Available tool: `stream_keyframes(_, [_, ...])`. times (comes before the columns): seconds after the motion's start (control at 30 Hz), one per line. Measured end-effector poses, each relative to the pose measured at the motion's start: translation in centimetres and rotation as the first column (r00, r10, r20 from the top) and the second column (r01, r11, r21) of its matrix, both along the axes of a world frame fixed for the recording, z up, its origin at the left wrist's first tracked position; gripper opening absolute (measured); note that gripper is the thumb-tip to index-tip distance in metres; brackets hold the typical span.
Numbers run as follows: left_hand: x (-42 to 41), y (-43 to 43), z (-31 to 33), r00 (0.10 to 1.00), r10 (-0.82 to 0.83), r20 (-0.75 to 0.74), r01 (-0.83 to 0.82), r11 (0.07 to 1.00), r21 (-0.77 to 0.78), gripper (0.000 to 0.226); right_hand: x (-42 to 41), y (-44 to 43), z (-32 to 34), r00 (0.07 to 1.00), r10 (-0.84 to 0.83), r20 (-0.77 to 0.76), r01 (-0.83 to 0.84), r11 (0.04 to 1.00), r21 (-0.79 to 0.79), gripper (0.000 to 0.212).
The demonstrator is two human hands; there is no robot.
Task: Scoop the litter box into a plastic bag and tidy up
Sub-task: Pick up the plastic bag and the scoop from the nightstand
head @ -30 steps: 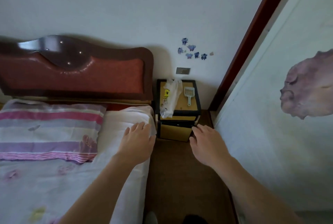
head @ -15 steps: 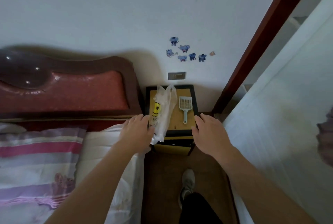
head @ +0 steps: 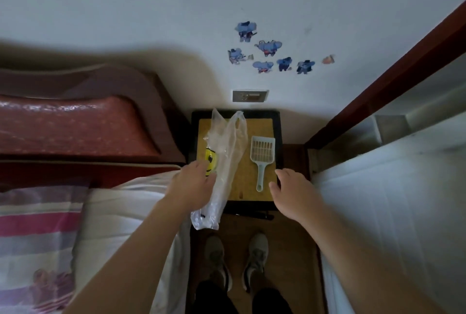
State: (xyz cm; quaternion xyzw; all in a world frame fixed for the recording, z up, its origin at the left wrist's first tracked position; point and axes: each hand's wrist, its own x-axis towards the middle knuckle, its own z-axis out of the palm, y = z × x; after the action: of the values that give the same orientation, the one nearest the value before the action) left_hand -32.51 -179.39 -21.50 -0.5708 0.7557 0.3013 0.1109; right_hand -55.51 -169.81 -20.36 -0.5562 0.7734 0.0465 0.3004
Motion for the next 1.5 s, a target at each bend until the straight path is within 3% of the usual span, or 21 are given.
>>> stream_keyframes(0.13, [-1.3, -3.2, -5.3, 0.995, 0.092, -0.035, -0.087, 0.989, 0.121, 0.059, 0.2, -3.3, -4.9, 0.973, -0.189, 0.134, 0.177, 0.98, 0.091, 0.052])
stream_keyframes(0.27, [-1.9, -4.7, -9.8, 0.971, 0.218, -0.099, -0.191, 0.954, 0.231, 0.078, 0.4, -5.2, -10.5, 0.88, -0.404, 0.252, 0.383, 0.915, 0.128, 0.049])
stream_keyframes(0.5, [-2.4, -5.3, -16.6, 0.947, 0.31, -0.083, -0.292, 0.94, 0.176, 0.102, 0.3, -5.5, -19.1, 0.71, -0.661, 0.244, 0.649, 0.748, 0.138, 0.037])
stream_keyframes(0.63, [-2.9, -5.1, -18.0, 0.93, 0.353, -0.102, -0.338, 0.931, 0.139, 0.083, 0.6, -5.6, -20.9, 0.679, -0.681, 0.275, 0.673, 0.727, 0.136, 0.03])
stream_keyframes(0.73, [-3.0, -5.3, -18.5, 0.865, 0.467, -0.186, -0.435, 0.881, 0.188, 0.062, 0.5, -5.8, -21.5, 0.653, -0.686, 0.322, 0.688, 0.715, 0.127, 0.03])
stream_keyframes(0.83, [-2.9, -5.8, -18.4, 0.77, 0.59, -0.243, -0.531, 0.804, 0.268, 0.048, 0.4, -6.0, -21.1, 0.525, -0.713, 0.465, 0.741, 0.651, 0.162, 0.034])
stream_keyframes(0.93, [-3.0, -6.4, -17.6, 0.676, 0.68, -0.284, -0.594, 0.731, 0.335, 0.044, 0.5, -5.7, -19.6, 0.334, -0.722, 0.606, 0.789, 0.566, 0.239, 0.017])
stream_keyframes(1.0, [-2.9, -6.7, -16.5, 0.622, 0.718, -0.312, -0.608, 0.694, 0.386, 0.042, 0.6, -5.5, -18.5, 0.257, -0.729, 0.635, 0.796, 0.532, 0.289, 0.01])
stream_keyframes(1.13, [-2.1, -6.5, -13.4, 0.586, 0.706, -0.398, -0.583, 0.709, 0.397, 0.039, 0.7, -5.4, -14.9, 0.246, -0.708, 0.662, 0.776, 0.553, 0.302, 0.023])
stream_keyframes(1.27, [-0.7, -5.6, -8.4, 0.533, 0.723, -0.441, -0.59, 0.69, 0.419, 0.038, 1.1, -5.1, -9.4, 0.243, -0.662, 0.709, 0.773, 0.573, 0.271, 0.015])
stream_keyframes(1.4, [0.8, -3.7, -2.9, 0.472, 0.723, -0.506, -0.616, 0.68, 0.397, 0.034, 1.8, -4.5, -3.5, 0.316, -0.571, 0.758, 0.733, 0.654, 0.187, 0.011])
stream_keyframes(1.5, [2.3, -1.7, 1.0, 0.417, 0.725, -0.549, -0.655, 0.658, 0.371, 0.046, 2.3, -3.7, 0.7, 0.384, -0.503, 0.774, 0.698, 0.707, 0.113, 0.011])
